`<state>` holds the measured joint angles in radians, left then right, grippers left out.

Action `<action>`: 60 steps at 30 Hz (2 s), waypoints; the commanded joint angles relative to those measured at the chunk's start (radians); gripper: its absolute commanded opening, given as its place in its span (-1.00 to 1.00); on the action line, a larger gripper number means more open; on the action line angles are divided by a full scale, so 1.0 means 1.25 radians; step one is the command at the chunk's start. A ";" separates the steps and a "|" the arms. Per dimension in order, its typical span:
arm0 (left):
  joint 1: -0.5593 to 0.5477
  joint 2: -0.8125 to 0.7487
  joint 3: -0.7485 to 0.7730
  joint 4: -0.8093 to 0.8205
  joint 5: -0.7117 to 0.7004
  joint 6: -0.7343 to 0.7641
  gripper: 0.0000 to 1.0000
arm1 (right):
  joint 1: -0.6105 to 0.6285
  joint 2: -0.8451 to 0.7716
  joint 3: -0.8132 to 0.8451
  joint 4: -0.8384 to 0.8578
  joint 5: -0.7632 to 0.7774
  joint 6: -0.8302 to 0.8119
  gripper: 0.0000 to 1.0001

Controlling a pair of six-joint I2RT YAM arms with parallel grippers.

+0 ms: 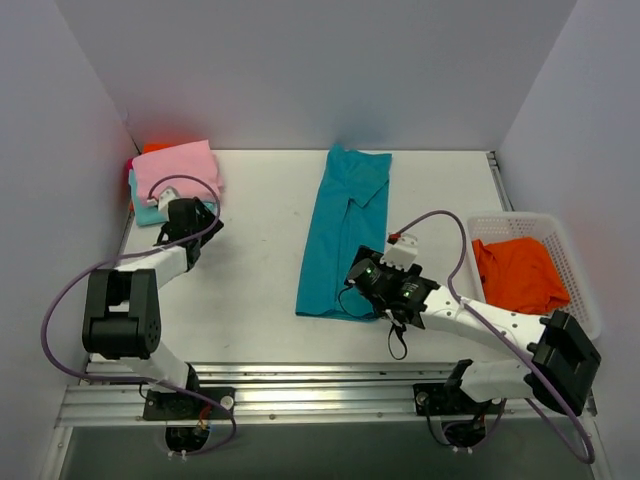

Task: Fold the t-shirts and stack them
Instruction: Rotate the tshirt 90 degrees, then grab the bottom of the folded rectangular tshirt with both arms

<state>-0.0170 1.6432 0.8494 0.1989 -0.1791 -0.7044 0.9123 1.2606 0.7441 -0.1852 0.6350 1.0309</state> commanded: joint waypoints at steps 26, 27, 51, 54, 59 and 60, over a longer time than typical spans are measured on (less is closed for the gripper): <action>-0.601 -0.419 -0.360 -0.081 -0.051 -0.095 0.64 | 0.060 -0.038 -0.325 0.315 -0.088 0.066 0.29; -0.601 -0.409 -0.363 -0.065 -0.047 -0.095 0.64 | 0.059 -0.020 -0.320 0.321 -0.087 0.067 0.25; -0.602 -0.152 -0.370 0.235 0.097 -0.130 0.23 | 0.060 0.027 -0.311 0.300 -0.061 0.087 -0.61; -0.602 -0.146 -0.375 0.241 0.105 -0.126 -0.73 | 0.060 0.021 -0.312 0.294 -0.063 0.088 -1.00; -0.610 -0.178 -0.387 0.218 0.110 -0.130 -0.95 | 0.068 -0.033 -0.318 0.271 -0.069 0.090 -1.00; -0.615 -0.194 -0.389 0.195 0.110 -0.132 -0.95 | 0.071 -0.047 -0.320 0.253 -0.067 0.092 -1.00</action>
<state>-0.7685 1.4467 0.3782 0.4606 -0.0635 -0.8619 0.9859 1.2678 0.3576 0.2062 0.5251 1.1282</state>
